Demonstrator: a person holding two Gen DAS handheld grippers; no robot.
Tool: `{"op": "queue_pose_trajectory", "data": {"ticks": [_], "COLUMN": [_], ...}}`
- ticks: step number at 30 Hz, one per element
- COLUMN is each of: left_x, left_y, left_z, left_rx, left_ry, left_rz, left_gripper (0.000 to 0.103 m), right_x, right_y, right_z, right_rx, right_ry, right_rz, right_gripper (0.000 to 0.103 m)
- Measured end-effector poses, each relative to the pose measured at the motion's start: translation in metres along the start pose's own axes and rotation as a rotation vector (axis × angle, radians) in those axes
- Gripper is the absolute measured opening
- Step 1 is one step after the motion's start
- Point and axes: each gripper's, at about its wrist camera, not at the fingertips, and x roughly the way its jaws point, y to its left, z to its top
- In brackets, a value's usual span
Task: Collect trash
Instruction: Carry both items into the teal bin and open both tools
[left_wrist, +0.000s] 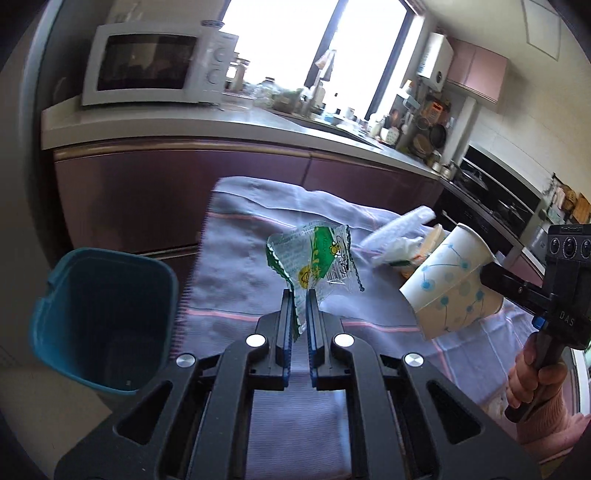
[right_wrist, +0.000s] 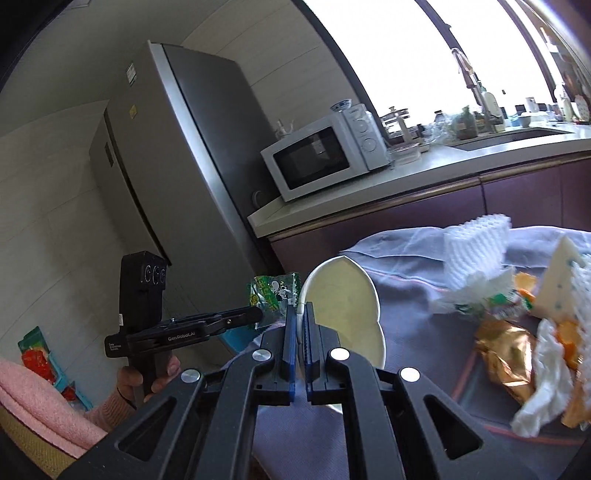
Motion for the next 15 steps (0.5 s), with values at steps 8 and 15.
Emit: {"op": "queue_pose_trajectory", "data": {"ticks": [8,15], "left_x": [-0.025,0.001], "left_y": [0.110,0.166], "left_z": [0.006,0.008], "left_rx": [-0.133,-0.172], "left_ry": [-0.027,0.015], "left_rz": [0.219,0.322], "left_gripper": [0.008,0.008], "right_x": [0.118,0.207], "right_y": [0.037,0.057], "right_z": [0.029,0.029], "right_rx": [-0.066,-0.100], "right_ry": [0.115,0.230], "right_rz": [0.135,0.111], "right_gripper": [0.003,0.003]}}
